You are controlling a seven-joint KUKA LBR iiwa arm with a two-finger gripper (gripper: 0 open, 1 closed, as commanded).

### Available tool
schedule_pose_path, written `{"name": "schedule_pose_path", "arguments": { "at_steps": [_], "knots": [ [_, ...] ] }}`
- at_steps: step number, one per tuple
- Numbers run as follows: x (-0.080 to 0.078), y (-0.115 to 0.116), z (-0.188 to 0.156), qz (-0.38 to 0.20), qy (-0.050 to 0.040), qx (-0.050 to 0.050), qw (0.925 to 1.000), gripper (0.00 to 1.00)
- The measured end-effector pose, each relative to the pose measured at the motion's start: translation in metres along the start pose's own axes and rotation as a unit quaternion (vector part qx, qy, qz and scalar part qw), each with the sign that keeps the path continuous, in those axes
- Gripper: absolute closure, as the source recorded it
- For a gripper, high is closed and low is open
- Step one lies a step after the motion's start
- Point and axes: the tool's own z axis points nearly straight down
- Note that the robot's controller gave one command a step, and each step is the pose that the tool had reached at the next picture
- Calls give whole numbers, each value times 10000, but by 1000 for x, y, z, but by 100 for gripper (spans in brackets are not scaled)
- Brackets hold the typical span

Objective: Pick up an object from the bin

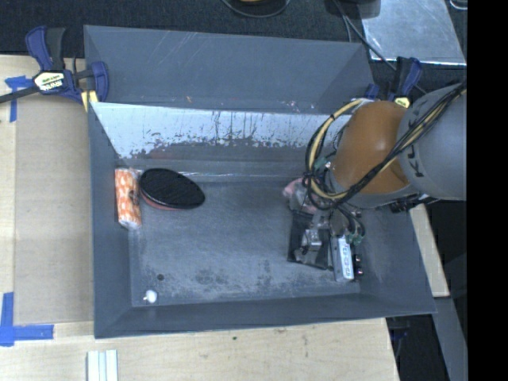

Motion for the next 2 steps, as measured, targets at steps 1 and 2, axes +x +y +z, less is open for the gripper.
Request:
{"name": "schedule_pose_path", "arguments": {
  "at_steps": [1,2],
  "knots": [
    [-10,-37,0,653,-63,6,9978,0],
    [-61,12,0,1013,-10,-1,9949,0]
  ]
}}
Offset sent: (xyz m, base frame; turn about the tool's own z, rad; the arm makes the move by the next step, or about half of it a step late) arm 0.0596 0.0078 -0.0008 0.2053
